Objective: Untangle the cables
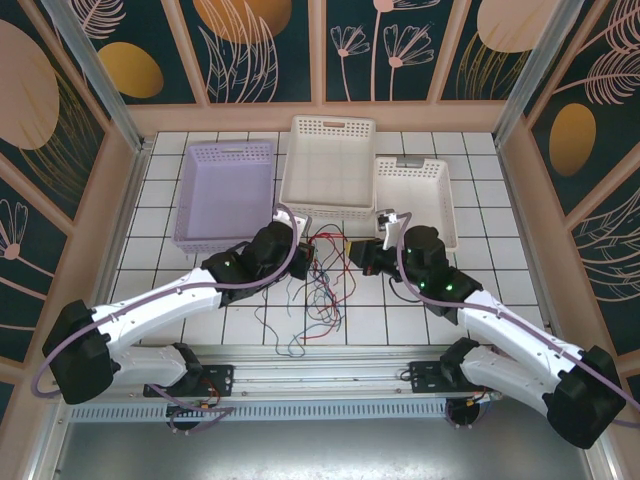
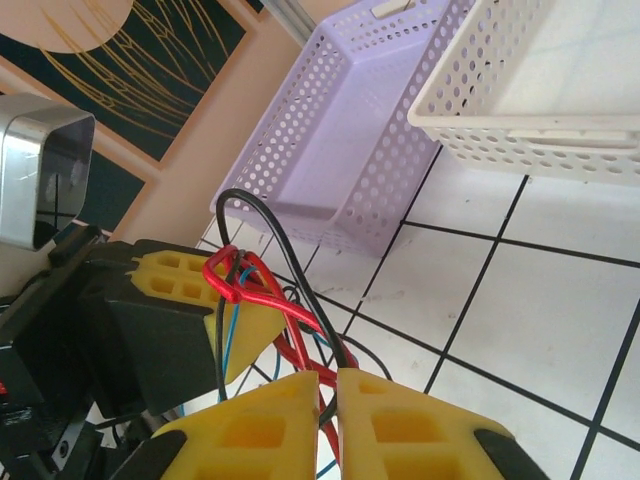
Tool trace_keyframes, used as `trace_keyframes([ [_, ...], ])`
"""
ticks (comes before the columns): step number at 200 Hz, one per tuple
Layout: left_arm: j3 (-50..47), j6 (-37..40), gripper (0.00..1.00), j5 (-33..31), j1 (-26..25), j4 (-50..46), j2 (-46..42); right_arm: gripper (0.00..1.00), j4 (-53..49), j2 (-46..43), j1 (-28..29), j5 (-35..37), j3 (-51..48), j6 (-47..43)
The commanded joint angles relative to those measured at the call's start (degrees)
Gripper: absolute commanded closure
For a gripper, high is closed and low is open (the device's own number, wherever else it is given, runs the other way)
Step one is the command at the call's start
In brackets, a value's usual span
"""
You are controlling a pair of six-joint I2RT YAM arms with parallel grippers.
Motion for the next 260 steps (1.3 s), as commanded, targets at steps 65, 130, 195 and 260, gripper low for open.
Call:
trace_keyframes([
  [65,-2.3,2.7,1.0,6.9,0.1,3.1,-3.0,0.7,3.3,-2.9,-0.8,1.8,-0.6,0.3],
  [130,-2.6,4.1,1.0,9.1,0.1,3.4,-4.1,0.66,7.0,0.7,-0.9,-3.2,-0.3,0.1],
  [195,-3.4,5.5,1.0,8.2,0.1,3.3,-6.4,0.63,5.3,-1.9,-2.9,-0.3,-1.7,-0.2],
  [260,-3.5,5.7,1.0,8.1,0.1,3.9,-6.4,0.52,13.1,-2.4,-3.2,-7.3,-5.8,3.8],
])
